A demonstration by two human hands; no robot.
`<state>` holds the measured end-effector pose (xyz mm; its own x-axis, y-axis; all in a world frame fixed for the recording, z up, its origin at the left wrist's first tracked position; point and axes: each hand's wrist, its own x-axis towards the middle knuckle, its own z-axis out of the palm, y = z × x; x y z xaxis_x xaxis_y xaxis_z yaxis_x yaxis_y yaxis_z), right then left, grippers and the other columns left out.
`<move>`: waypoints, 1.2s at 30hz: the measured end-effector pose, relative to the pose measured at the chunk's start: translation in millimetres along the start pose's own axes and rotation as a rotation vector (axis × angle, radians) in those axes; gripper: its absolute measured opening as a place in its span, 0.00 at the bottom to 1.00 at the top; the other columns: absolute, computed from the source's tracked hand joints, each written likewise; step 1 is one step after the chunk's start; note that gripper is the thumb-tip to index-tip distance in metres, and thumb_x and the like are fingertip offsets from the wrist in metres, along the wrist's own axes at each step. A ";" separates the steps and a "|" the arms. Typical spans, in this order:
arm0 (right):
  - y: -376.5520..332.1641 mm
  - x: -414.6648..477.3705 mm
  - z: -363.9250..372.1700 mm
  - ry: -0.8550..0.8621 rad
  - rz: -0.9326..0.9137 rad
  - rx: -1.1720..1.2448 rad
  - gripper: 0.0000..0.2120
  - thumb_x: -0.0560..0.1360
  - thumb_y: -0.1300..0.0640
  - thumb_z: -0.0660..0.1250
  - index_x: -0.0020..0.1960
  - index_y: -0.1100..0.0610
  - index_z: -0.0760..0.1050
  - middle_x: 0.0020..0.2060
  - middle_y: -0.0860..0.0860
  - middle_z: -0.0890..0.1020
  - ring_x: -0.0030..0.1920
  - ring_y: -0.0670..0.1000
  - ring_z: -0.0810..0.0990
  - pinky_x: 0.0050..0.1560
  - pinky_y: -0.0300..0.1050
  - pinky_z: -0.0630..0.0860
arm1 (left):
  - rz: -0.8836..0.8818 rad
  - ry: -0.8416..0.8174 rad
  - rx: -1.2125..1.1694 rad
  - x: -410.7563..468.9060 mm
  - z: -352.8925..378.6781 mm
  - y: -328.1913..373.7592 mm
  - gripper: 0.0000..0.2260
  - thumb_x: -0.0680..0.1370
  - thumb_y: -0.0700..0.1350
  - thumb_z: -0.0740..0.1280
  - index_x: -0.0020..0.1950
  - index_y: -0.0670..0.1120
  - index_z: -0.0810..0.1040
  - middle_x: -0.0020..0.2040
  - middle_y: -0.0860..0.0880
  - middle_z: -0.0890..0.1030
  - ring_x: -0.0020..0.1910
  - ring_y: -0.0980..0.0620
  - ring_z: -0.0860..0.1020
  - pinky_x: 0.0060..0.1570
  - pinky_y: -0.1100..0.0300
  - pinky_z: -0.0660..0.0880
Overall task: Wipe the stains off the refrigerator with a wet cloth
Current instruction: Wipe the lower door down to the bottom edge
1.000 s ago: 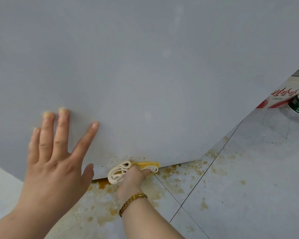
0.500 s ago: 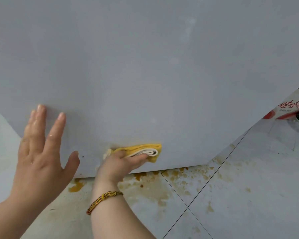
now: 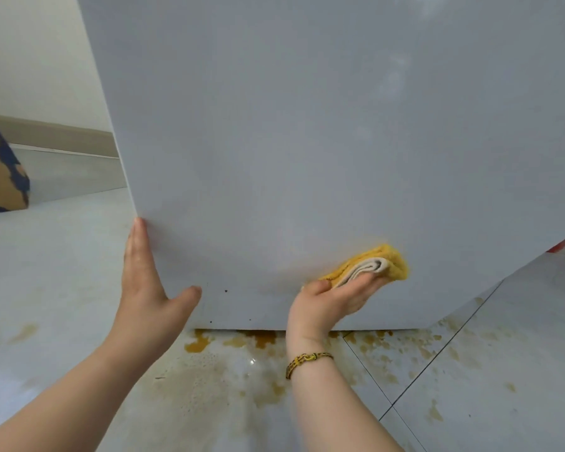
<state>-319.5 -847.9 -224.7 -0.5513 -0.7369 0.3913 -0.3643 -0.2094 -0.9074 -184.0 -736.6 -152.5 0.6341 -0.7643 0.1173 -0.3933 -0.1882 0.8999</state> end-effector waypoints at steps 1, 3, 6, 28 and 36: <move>-8.9 3.5 -8.3 -0.048 -0.213 0.011 0.33 0.68 0.71 0.54 0.72 0.63 0.50 0.73 0.56 0.51 0.70 0.58 0.53 0.70 0.41 0.47 | -0.008 -0.033 -0.024 -0.3 2.7 -0.7 0.44 0.71 0.33 0.67 0.75 0.51 0.40 0.76 0.52 0.49 0.74 0.56 0.48 0.68 0.63 0.48; -6.6 4.7 -14.7 -0.103 -0.629 -0.094 0.30 0.69 0.68 0.53 0.70 0.59 0.52 0.73 0.58 0.50 0.68 0.63 0.53 0.72 0.43 0.44 | 0.018 -0.058 -0.025 -0.2 5.3 -1.5 0.45 0.71 0.33 0.67 0.74 0.51 0.38 0.76 0.53 0.46 0.74 0.58 0.47 0.67 0.65 0.47; 12.9 4.3 -8.2 -0.290 -1.139 -0.215 0.22 0.77 0.67 0.47 0.68 0.54 0.56 0.75 0.49 0.44 0.74 0.60 0.46 0.73 0.51 0.46 | 0.057 -0.052 -0.034 2.2 4.3 -6.0 0.44 0.72 0.32 0.65 0.69 0.58 0.36 0.76 0.55 0.44 0.74 0.60 0.44 0.69 0.63 0.46; 64.6 41.8 -47.5 -1.655 -1.674 -1.436 0.32 0.78 0.71 0.45 0.66 0.57 0.23 0.65 0.50 0.25 0.58 0.52 0.20 0.68 0.44 0.32 | 0.024 -0.173 -0.054 1.6 -16.0 -10.0 0.44 0.72 0.30 0.63 0.62 0.69 0.38 0.65 0.68 0.48 0.73 0.58 0.50 0.68 0.61 0.54; 39.6 -43.3 -1.3 -1.238 -2.046 -1.209 0.27 0.81 0.55 0.45 0.74 0.61 0.36 0.74 0.55 0.36 0.73 0.58 0.36 0.65 0.61 0.35 | 0.069 -0.124 -0.010 3.4 -6.6 -8.7 0.46 0.70 0.30 0.63 0.56 0.71 0.35 0.75 0.60 0.43 0.74 0.59 0.46 0.72 0.58 0.51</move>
<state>-311.0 -823.4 -277.4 0.9056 -0.1880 -0.3802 0.1240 -0.7399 0.6612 -174.0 -733.5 -157.2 0.5180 -0.8459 0.1270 -0.4263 -0.1266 0.8957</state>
